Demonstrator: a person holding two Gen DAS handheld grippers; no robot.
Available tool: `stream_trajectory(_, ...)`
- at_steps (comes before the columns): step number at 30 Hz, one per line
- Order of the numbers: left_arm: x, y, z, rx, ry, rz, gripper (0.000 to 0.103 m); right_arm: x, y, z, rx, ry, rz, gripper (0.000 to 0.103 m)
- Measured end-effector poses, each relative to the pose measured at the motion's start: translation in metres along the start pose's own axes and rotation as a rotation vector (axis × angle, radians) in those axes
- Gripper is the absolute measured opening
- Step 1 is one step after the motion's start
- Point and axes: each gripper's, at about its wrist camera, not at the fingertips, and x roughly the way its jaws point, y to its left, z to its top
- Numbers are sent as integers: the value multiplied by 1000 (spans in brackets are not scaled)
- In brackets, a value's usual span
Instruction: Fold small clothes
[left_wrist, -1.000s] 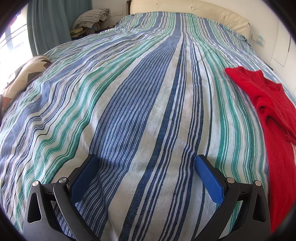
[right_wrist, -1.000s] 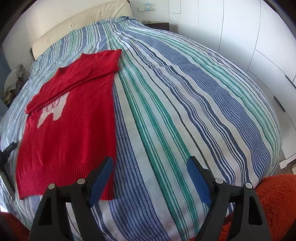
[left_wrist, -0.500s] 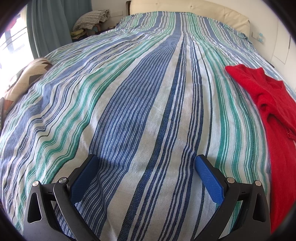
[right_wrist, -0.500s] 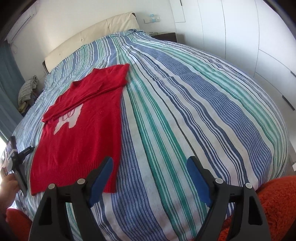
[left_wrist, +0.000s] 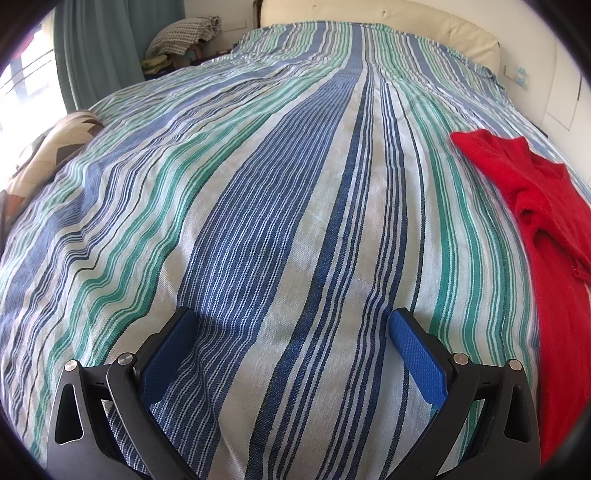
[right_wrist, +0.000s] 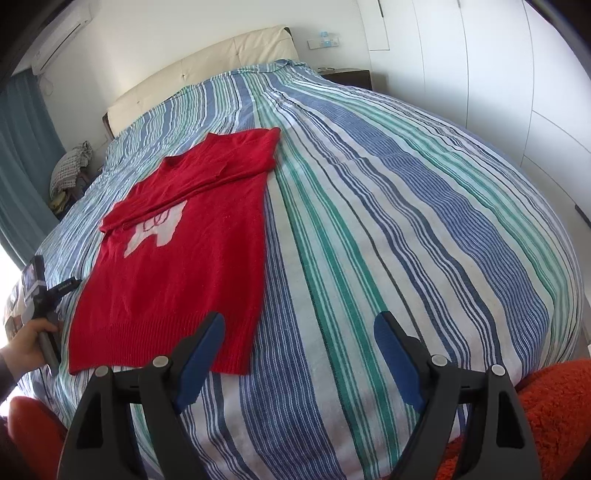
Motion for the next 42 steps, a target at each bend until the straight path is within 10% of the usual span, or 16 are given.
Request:
stream_trajectory(10, -38, 13, -8, 4, 99, -123, 102, 2, 2, -1, -1, 3, 13, 82)
stream_trajectory(16, -133, 21, -47, -24, 50, -399, 102, -7, -11, 6, 76, -19, 27, 82)
stream_trajectory(21, -178, -3, -88, 59, 52, -580, 102, -9, -22, 21, 170, 16, 180, 85)
stream_trajectory(26, -155, -38, -109, 101, 165, -590, 100, 17, -11, 28, 113, 166, 297, 85)
stream_trajectory(34, -118, -74, -136, 12, 392, -683, 37, 73, 11, 2, 56, 389, 399, 70)
stream_trajectory(35, -116, -74, -136, 3, 394, -662, 17, 77, 12, 1, 59, 378, 383, 55)
stream_trajectory(36, -114, -72, -135, -26, 411, -661, 7, 78, 11, 2, 60, 374, 373, 9)
stream_trajectory(42, -136, -64, -120, -55, 399, -676, 2, 65, 2, 20, 126, 365, 430, 6)
